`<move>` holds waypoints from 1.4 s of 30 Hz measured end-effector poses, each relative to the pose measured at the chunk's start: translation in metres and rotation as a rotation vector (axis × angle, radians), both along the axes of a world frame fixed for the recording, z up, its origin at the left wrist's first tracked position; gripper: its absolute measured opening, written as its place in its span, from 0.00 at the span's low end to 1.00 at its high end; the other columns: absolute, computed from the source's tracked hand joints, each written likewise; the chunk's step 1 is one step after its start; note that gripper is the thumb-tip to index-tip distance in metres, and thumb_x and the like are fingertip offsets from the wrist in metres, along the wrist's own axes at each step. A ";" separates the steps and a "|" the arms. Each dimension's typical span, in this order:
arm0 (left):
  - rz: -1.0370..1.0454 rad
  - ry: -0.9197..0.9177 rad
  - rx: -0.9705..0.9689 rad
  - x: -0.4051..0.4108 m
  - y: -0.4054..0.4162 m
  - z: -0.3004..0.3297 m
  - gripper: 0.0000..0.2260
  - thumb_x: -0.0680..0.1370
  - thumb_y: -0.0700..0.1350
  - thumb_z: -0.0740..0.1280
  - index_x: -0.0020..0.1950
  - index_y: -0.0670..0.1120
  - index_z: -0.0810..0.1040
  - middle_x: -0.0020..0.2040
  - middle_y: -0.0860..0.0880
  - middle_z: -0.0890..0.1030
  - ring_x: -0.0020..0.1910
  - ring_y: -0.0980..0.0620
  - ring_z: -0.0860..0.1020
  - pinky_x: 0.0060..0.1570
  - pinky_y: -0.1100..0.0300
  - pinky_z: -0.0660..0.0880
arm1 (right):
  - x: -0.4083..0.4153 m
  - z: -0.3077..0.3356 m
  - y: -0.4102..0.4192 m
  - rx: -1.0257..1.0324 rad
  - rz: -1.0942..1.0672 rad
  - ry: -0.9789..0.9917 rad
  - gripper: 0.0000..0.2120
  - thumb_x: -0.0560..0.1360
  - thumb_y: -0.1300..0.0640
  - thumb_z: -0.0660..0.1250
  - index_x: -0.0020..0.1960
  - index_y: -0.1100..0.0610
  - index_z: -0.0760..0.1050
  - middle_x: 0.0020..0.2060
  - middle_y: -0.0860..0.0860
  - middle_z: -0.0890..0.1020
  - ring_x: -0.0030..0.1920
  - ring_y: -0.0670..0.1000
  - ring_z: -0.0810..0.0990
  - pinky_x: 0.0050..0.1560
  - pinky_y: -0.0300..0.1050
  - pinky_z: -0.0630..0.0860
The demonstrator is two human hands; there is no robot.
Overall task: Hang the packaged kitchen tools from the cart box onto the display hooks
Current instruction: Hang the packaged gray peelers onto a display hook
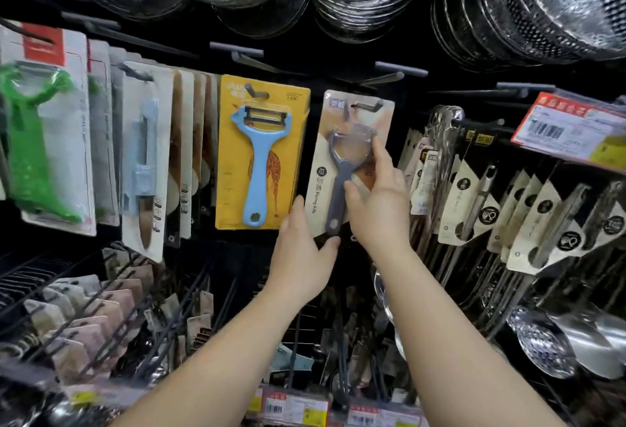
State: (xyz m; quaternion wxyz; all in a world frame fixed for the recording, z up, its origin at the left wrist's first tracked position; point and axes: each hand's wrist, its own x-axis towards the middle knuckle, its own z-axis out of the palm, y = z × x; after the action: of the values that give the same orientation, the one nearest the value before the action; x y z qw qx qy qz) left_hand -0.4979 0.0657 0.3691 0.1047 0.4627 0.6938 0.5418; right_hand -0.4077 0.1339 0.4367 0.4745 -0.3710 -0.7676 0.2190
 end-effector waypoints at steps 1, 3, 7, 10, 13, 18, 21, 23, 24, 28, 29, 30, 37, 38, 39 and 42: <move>-0.005 0.006 -0.020 -0.001 0.002 -0.001 0.40 0.79 0.48 0.70 0.82 0.47 0.48 0.79 0.48 0.60 0.77 0.51 0.61 0.68 0.64 0.57 | -0.002 -0.001 0.002 -0.007 -0.007 -0.001 0.35 0.81 0.57 0.63 0.80 0.39 0.49 0.69 0.50 0.67 0.53 0.40 0.63 0.51 0.38 0.64; -0.015 0.022 -0.048 -0.002 0.005 -0.002 0.40 0.80 0.47 0.69 0.83 0.47 0.45 0.80 0.47 0.56 0.78 0.50 0.58 0.67 0.65 0.55 | -0.007 -0.001 0.007 -0.013 -0.025 0.002 0.35 0.81 0.57 0.63 0.80 0.39 0.49 0.70 0.51 0.66 0.54 0.41 0.63 0.53 0.40 0.64; -0.036 0.057 -0.071 -0.007 0.007 -0.003 0.39 0.81 0.47 0.67 0.83 0.49 0.43 0.81 0.48 0.54 0.79 0.50 0.57 0.71 0.62 0.56 | -0.013 -0.005 0.010 -0.013 -0.052 0.014 0.35 0.81 0.57 0.63 0.80 0.39 0.49 0.71 0.51 0.65 0.56 0.42 0.63 0.54 0.39 0.64; -0.060 0.106 -0.094 -0.011 0.001 -0.010 0.39 0.81 0.47 0.67 0.83 0.49 0.44 0.81 0.49 0.54 0.79 0.50 0.57 0.74 0.57 0.58 | -0.012 -0.016 0.006 0.002 -0.064 0.005 0.35 0.81 0.57 0.63 0.80 0.41 0.49 0.72 0.51 0.65 0.57 0.40 0.62 0.54 0.36 0.63; -0.099 0.151 -0.132 -0.015 -0.009 -0.021 0.37 0.81 0.48 0.67 0.83 0.49 0.46 0.81 0.49 0.54 0.79 0.50 0.57 0.75 0.57 0.58 | -0.010 -0.030 -0.002 0.002 -0.074 -0.021 0.35 0.81 0.57 0.64 0.81 0.44 0.50 0.73 0.52 0.64 0.57 0.39 0.64 0.54 0.32 0.62; -0.190 0.255 -0.247 -0.020 -0.035 -0.039 0.33 0.81 0.51 0.66 0.82 0.50 0.53 0.81 0.49 0.57 0.79 0.48 0.57 0.78 0.53 0.58 | -0.005 -0.057 -0.024 0.003 -0.110 -0.101 0.34 0.80 0.58 0.65 0.80 0.51 0.53 0.73 0.54 0.64 0.68 0.45 0.65 0.57 0.26 0.56; -0.235 0.360 -0.352 -0.020 -0.055 -0.051 0.32 0.82 0.54 0.64 0.82 0.50 0.53 0.81 0.49 0.56 0.80 0.48 0.53 0.79 0.51 0.53 | 0.001 -0.072 -0.044 0.003 -0.125 -0.133 0.33 0.80 0.58 0.66 0.80 0.50 0.55 0.75 0.55 0.63 0.74 0.50 0.62 0.69 0.35 0.59; -0.266 0.422 -0.396 -0.014 -0.066 -0.060 0.32 0.82 0.56 0.63 0.82 0.50 0.53 0.82 0.49 0.55 0.81 0.48 0.51 0.79 0.51 0.49 | 0.009 -0.080 -0.059 0.004 -0.150 -0.157 0.32 0.80 0.57 0.66 0.80 0.48 0.56 0.76 0.55 0.63 0.75 0.52 0.62 0.74 0.44 0.61; -0.285 0.453 -0.411 -0.009 -0.072 -0.064 0.32 0.81 0.56 0.63 0.82 0.51 0.54 0.82 0.49 0.54 0.81 0.48 0.50 0.79 0.51 0.48 | 0.014 -0.083 -0.066 0.014 -0.174 -0.170 0.32 0.80 0.57 0.66 0.79 0.48 0.57 0.75 0.55 0.63 0.75 0.53 0.61 0.75 0.45 0.60; -0.432 0.568 -0.442 0.025 -0.092 -0.084 0.33 0.81 0.58 0.62 0.82 0.52 0.53 0.82 0.49 0.53 0.81 0.48 0.49 0.80 0.50 0.45 | 0.058 -0.100 -0.089 0.069 -0.332 -0.228 0.29 0.78 0.58 0.68 0.77 0.50 0.64 0.74 0.58 0.65 0.75 0.56 0.61 0.74 0.46 0.57; -0.477 0.591 -0.439 0.037 -0.096 -0.088 0.33 0.81 0.59 0.62 0.82 0.52 0.52 0.82 0.49 0.53 0.81 0.48 0.49 0.80 0.50 0.45 | 0.075 -0.105 -0.094 0.070 -0.374 -0.234 0.29 0.78 0.58 0.69 0.76 0.51 0.65 0.74 0.58 0.66 0.75 0.57 0.62 0.74 0.44 0.57; -0.523 0.609 -0.436 0.050 -0.099 -0.093 0.33 0.81 0.59 0.62 0.82 0.52 0.52 0.82 0.50 0.53 0.81 0.48 0.49 0.80 0.50 0.45 | 0.093 -0.111 -0.099 0.057 -0.419 -0.239 0.28 0.78 0.57 0.69 0.76 0.51 0.66 0.73 0.59 0.67 0.75 0.57 0.62 0.72 0.42 0.56; -0.796 0.691 -0.419 0.171 -0.099 -0.111 0.34 0.80 0.60 0.63 0.82 0.53 0.53 0.82 0.50 0.52 0.81 0.48 0.49 0.79 0.49 0.46 | 0.245 -0.170 -0.154 -0.107 -0.741 -0.280 0.30 0.74 0.57 0.73 0.74 0.55 0.69 0.68 0.64 0.72 0.71 0.63 0.68 0.70 0.53 0.65; -0.823 0.706 -0.400 0.192 -0.098 -0.115 0.33 0.80 0.60 0.63 0.81 0.53 0.54 0.82 0.50 0.53 0.81 0.48 0.49 0.79 0.50 0.47 | 0.267 -0.179 -0.167 -0.135 -0.780 -0.289 0.30 0.73 0.58 0.74 0.74 0.55 0.70 0.68 0.65 0.72 0.70 0.63 0.69 0.69 0.54 0.66; -0.852 0.720 -0.380 0.214 -0.097 -0.117 0.33 0.80 0.61 0.62 0.81 0.53 0.54 0.82 0.49 0.54 0.81 0.47 0.50 0.79 0.50 0.47 | 0.289 -0.190 -0.181 -0.164 -0.812 -0.291 0.31 0.72 0.58 0.74 0.73 0.55 0.70 0.68 0.65 0.73 0.70 0.64 0.70 0.69 0.55 0.67; -0.948 0.725 -0.363 0.287 -0.100 -0.125 0.32 0.81 0.60 0.61 0.81 0.52 0.56 0.82 0.48 0.55 0.81 0.46 0.51 0.78 0.50 0.48 | 0.351 -0.217 -0.227 -0.284 -0.896 -0.290 0.31 0.71 0.57 0.74 0.73 0.53 0.71 0.68 0.61 0.72 0.71 0.61 0.69 0.71 0.50 0.64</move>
State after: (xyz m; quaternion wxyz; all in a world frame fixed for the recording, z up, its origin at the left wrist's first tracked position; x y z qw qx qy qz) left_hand -0.2108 -0.0342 0.2436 0.1684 0.8496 0.4855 0.1184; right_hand -0.0564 -0.0936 0.2197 0.3552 -0.7523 -0.5533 0.0419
